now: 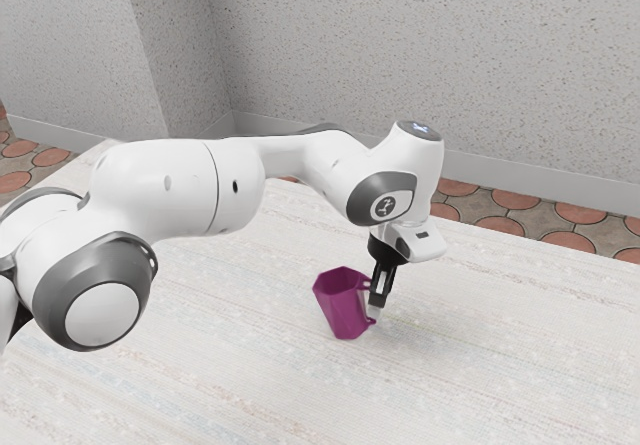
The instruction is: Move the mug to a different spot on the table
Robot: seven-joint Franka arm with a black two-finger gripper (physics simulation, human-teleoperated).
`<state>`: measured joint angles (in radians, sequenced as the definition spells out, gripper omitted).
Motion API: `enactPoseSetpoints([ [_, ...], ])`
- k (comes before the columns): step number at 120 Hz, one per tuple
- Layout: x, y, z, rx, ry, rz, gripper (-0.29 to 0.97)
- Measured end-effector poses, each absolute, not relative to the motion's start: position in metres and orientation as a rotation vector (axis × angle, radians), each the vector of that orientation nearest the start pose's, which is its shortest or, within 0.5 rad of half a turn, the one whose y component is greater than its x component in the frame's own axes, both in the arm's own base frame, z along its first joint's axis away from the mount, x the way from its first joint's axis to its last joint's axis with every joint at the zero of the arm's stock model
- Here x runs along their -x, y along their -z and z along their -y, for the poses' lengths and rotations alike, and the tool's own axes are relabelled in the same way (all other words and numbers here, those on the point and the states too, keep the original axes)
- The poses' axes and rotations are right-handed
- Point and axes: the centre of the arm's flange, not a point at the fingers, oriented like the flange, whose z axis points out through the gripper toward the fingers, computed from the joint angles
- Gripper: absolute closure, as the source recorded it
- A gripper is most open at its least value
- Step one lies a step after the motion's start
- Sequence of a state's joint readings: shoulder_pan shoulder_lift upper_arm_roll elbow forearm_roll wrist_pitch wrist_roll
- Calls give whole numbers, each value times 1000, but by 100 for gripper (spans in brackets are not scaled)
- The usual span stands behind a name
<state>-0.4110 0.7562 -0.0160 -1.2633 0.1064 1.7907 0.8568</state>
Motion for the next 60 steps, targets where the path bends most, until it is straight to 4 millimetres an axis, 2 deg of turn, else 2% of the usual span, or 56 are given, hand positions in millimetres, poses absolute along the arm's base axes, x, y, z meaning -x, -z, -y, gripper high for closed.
enactPoseSetpoints([
  [30,-659,-293,291,2382,-385,-1867,73],
  [60,-659,-300,281,2342,-431,-1811,74],
])
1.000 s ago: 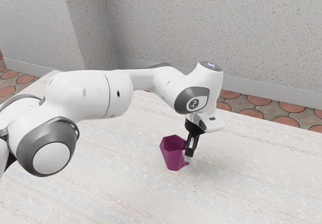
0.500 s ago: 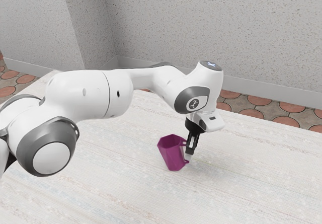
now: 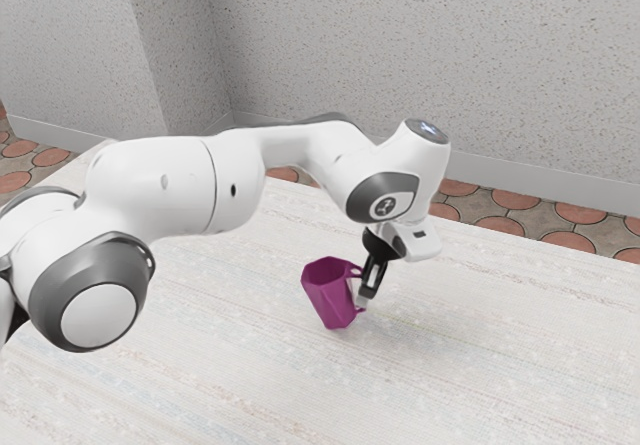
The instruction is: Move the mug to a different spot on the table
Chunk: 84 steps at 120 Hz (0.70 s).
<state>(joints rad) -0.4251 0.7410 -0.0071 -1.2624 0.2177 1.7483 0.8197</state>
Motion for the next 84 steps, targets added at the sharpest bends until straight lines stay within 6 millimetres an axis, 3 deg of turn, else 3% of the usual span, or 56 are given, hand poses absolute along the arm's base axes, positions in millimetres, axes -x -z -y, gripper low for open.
enactPoseSetpoints([
  [20,-662,-309,262,2332,-473,-1741,74],
  [42,-664,-320,207,2371,-529,-1623,73],
  [84,-657,-319,128,2428,-578,-1491,73],
])
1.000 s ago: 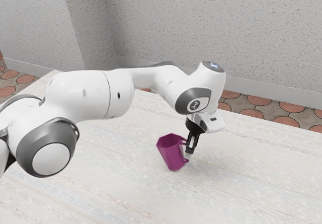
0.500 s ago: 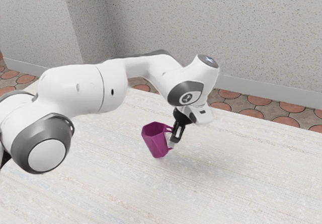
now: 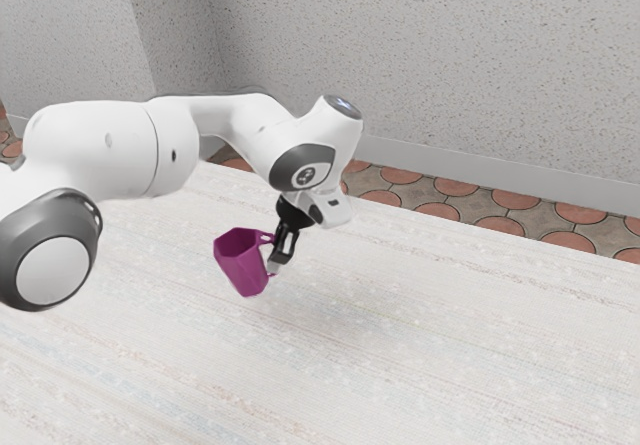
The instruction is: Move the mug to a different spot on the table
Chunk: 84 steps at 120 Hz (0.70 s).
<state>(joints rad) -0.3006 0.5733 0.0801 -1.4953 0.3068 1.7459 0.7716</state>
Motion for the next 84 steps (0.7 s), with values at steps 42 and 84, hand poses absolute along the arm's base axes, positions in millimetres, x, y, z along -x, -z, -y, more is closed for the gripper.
enactPoseSetpoints([
  [42,-664,-302,83,2381,-667,-1392,75],
  [84,-679,-271,84,2327,-708,-1380,78],
])
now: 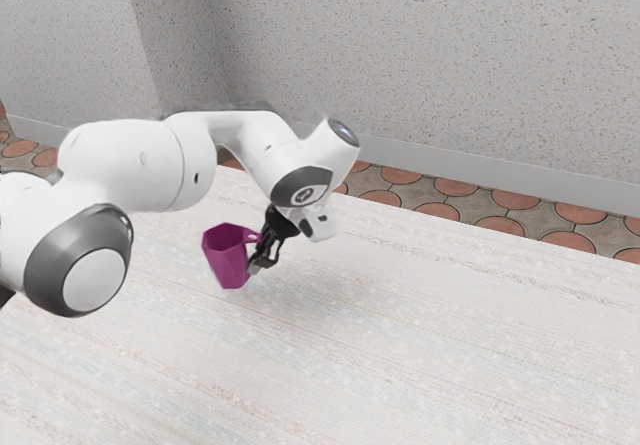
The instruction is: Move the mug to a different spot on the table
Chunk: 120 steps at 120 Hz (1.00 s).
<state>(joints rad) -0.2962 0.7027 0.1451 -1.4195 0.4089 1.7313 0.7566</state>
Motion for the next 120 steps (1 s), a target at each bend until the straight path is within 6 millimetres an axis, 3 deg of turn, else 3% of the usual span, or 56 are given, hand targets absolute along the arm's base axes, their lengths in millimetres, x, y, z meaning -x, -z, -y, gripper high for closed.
enactPoseSetpoints([
  [45,-676,-258,114,2324,-662,-1433,79],
  [92,-669,-238,120,2342,-670,-1436,77],
  [120,-669,-241,121,2362,-668,-1432,32],
])
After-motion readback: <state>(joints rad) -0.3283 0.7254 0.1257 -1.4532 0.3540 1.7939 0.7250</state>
